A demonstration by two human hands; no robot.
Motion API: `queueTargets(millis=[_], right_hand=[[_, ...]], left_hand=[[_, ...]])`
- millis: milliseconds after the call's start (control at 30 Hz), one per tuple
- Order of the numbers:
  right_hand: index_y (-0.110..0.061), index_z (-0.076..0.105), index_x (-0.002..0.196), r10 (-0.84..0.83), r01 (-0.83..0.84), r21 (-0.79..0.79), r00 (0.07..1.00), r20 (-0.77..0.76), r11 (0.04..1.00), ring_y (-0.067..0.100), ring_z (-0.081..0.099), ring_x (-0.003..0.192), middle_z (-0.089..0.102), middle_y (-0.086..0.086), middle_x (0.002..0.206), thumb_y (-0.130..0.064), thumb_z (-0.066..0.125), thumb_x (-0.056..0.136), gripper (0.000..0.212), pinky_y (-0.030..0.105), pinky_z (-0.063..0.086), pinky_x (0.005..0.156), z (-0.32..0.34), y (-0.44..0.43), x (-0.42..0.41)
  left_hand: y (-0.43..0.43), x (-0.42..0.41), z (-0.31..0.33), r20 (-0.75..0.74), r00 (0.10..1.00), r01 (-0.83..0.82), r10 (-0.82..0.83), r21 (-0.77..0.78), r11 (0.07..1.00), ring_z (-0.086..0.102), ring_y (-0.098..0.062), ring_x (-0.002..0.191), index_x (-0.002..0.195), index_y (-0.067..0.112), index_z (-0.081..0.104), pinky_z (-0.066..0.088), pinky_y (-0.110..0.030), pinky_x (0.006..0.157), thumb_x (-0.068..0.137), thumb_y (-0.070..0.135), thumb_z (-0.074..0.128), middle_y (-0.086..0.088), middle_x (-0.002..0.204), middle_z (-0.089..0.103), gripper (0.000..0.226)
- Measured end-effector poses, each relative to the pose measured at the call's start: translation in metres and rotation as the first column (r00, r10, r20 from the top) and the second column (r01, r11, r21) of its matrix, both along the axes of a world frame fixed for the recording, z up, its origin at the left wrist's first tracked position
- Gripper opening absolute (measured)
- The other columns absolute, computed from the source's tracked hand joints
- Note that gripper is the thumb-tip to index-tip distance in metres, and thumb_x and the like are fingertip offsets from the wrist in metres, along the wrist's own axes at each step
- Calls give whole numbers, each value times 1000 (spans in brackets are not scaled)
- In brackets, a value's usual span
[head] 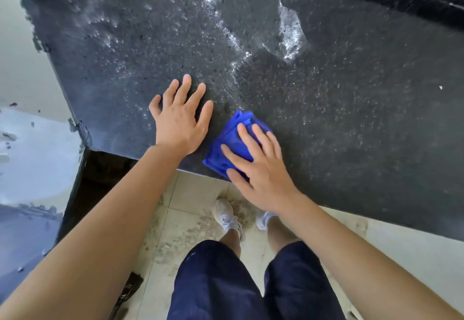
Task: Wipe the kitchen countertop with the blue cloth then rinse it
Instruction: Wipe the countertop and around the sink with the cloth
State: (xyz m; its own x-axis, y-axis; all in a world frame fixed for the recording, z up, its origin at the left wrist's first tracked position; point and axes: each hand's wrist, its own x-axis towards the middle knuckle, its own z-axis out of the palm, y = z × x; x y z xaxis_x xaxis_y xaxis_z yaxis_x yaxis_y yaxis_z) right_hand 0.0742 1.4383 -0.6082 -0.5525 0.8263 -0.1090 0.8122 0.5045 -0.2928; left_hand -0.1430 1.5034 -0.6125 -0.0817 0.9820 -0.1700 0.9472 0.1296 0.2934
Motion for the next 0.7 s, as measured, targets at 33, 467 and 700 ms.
queueTargets(millis=[33,467,700], right_hand=[[-34,48,146,44,-44,-10,999,-18,999,38,12,151,20,12,164,-47,43,101,47,55,9,122,0,-5,-22],[-48,42,145,-356,358,6,928,111,934,32,11,149,15,1,166,-69,35,93,56,49,11,120,-4,85,94],[-30,56,140,-409,410,58,912,-24,910,53,26,139,34,19,156,-58,44,94,55,61,19,116,-10,76,-15]], left_hand=[[1,-2,0,32,999,-14,14,15,1000,21,-21,148,143,34,49,13,-46,114,101,54,23,3,160,31,53],[-49,-44,27,87,957,-284,277,89,955,37,-28,141,123,19,67,23,-51,115,106,36,34,-8,148,49,40],[-84,-51,32,92,948,-305,306,-16,952,28,-24,146,135,24,60,13,-49,120,107,41,22,-4,155,40,50]])
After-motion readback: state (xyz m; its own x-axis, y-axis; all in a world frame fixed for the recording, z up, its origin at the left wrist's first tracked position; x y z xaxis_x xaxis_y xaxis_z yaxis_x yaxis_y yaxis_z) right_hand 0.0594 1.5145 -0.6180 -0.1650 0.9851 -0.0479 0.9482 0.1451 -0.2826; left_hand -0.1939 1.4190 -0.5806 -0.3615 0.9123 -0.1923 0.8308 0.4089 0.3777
